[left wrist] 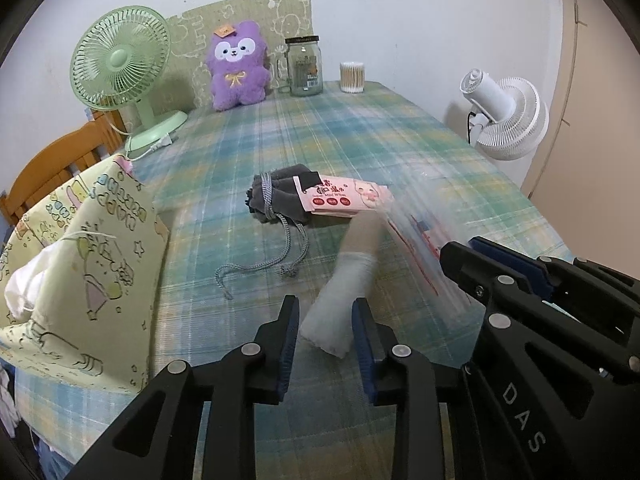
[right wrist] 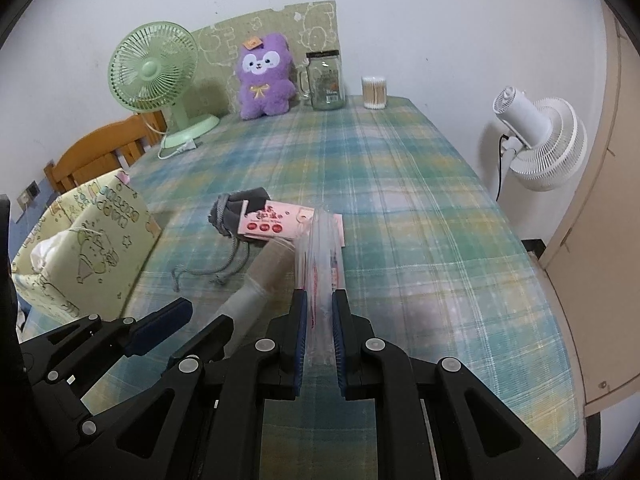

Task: Organize soft objects
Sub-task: 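Lift the plastic bag upright with the right tool while the left lifts the rolled cloth, then carry the rolled cloth and plastic bag toward the yellow storage box with both tools, then lower the rolled cloth into the box with the left tool while the right lowers the bag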

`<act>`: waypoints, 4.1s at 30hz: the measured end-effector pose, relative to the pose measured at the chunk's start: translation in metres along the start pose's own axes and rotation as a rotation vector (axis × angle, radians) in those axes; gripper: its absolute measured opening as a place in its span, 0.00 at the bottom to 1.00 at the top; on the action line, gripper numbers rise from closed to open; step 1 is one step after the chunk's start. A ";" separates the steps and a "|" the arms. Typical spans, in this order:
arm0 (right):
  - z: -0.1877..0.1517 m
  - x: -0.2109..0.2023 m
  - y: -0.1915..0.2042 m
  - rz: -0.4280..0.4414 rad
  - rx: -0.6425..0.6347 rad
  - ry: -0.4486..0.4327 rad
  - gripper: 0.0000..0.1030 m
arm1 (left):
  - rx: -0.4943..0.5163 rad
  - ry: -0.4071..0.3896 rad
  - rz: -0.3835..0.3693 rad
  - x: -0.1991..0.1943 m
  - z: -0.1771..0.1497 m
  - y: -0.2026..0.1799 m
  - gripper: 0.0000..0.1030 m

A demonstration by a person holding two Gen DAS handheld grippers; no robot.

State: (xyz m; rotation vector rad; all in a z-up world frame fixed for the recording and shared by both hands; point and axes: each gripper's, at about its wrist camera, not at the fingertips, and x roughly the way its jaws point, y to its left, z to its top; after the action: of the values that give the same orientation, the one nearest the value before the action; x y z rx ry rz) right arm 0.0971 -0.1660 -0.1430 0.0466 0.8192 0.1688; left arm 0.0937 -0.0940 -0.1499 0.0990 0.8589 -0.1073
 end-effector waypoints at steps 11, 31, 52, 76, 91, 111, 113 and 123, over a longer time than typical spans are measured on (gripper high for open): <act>-0.002 0.018 -0.012 -0.022 0.032 0.040 0.15 | 0.032 0.015 -0.019 0.020 0.003 -0.008 0.29; 0.001 -0.006 -0.005 -0.007 0.026 -0.012 0.15 | 0.025 -0.026 -0.027 -0.006 0.006 -0.006 0.19; 0.030 -0.082 0.019 -0.033 -0.021 -0.173 0.15 | 0.022 -0.190 -0.005 -0.085 0.027 0.008 0.19; 0.058 -0.100 0.076 -0.015 -0.067 -0.250 0.15 | -0.005 -0.279 0.032 -0.115 0.043 0.068 0.20; 0.074 -0.078 0.129 0.057 -0.123 -0.242 0.15 | -0.066 -0.272 0.079 -0.109 0.043 0.123 0.20; 0.071 -0.025 0.203 0.172 -0.201 -0.147 0.15 | -0.146 -0.180 0.166 -0.077 0.021 0.198 0.20; 0.069 -0.021 0.210 0.180 -0.211 -0.136 0.15 | -0.150 -0.170 0.181 -0.074 0.018 0.205 0.21; 0.060 0.007 0.239 0.230 -0.262 -0.071 0.15 | -0.229 -0.084 0.200 -0.051 0.000 0.235 0.48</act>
State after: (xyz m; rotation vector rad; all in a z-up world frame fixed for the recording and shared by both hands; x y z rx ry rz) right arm 0.1136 0.0717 -0.0818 -0.0999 0.7143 0.4876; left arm 0.0917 0.1412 -0.1006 -0.0346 0.7681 0.1730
